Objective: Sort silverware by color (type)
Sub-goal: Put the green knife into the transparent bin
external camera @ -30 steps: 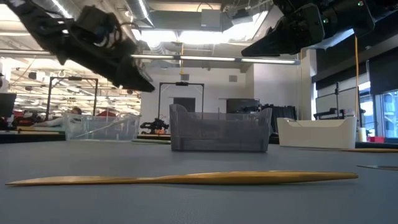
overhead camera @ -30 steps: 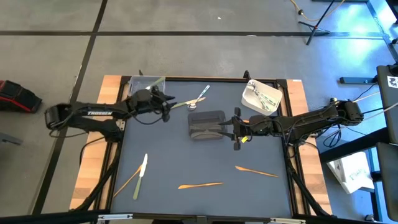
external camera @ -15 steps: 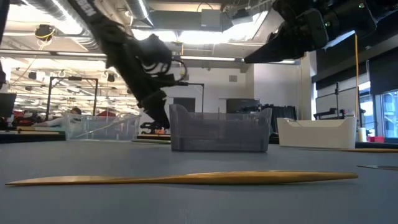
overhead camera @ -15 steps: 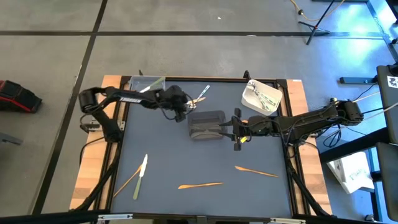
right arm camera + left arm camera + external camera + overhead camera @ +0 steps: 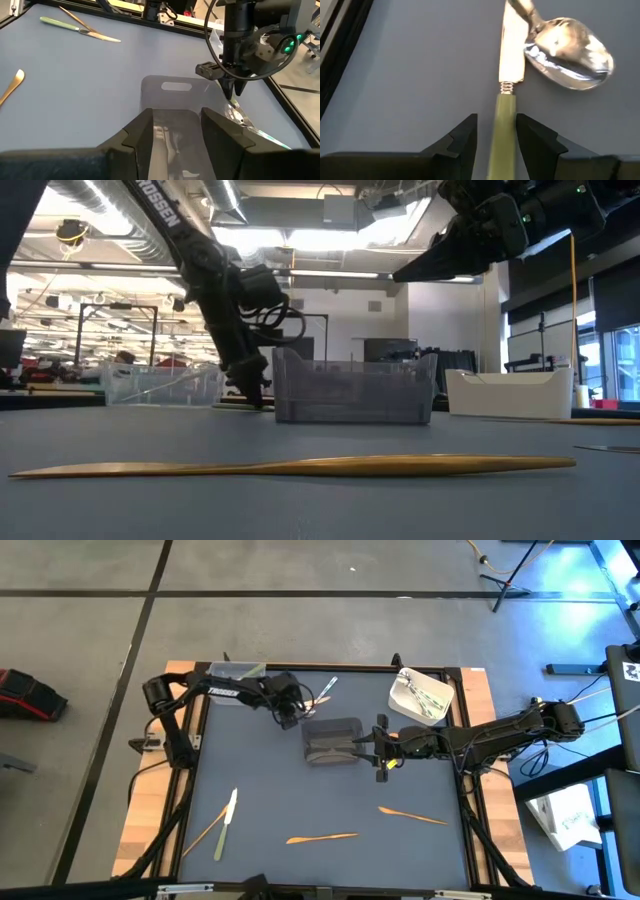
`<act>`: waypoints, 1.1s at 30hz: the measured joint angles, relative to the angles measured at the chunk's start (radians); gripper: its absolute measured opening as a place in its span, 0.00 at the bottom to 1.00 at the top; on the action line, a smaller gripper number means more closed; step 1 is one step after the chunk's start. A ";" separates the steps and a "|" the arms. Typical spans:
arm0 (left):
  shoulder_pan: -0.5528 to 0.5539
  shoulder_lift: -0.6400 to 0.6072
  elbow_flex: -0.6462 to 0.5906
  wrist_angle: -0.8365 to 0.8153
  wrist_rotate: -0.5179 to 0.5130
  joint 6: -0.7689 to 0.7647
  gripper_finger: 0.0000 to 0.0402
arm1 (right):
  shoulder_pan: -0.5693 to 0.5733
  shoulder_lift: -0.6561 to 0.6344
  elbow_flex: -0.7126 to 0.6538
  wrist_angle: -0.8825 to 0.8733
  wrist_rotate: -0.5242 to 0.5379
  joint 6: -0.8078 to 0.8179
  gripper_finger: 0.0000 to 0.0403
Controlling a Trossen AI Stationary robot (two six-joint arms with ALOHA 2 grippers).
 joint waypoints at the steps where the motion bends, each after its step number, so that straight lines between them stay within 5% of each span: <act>1: 0.005 0.000 -0.003 0.001 0.012 0.000 0.33 | 0.000 0.000 0.000 0.001 0.000 0.000 0.38; 5: 0.029 0.000 -0.013 0.000 0.119 0.000 0.32 | 0.000 0.000 0.000 0.001 0.000 -0.001 0.38; 12: 0.051 0.013 -0.014 -0.003 0.139 0.003 0.32 | 0.000 0.000 0.000 0.001 0.000 -0.001 0.38; 22: 0.047 0.014 -0.013 -0.015 0.133 0.026 0.10 | 0.000 0.000 0.000 0.006 0.000 -0.002 0.38; 33: 0.003 -0.011 -0.015 -0.066 0.027 0.023 0.11 | 0.000 0.000 0.000 0.006 0.002 -0.019 0.38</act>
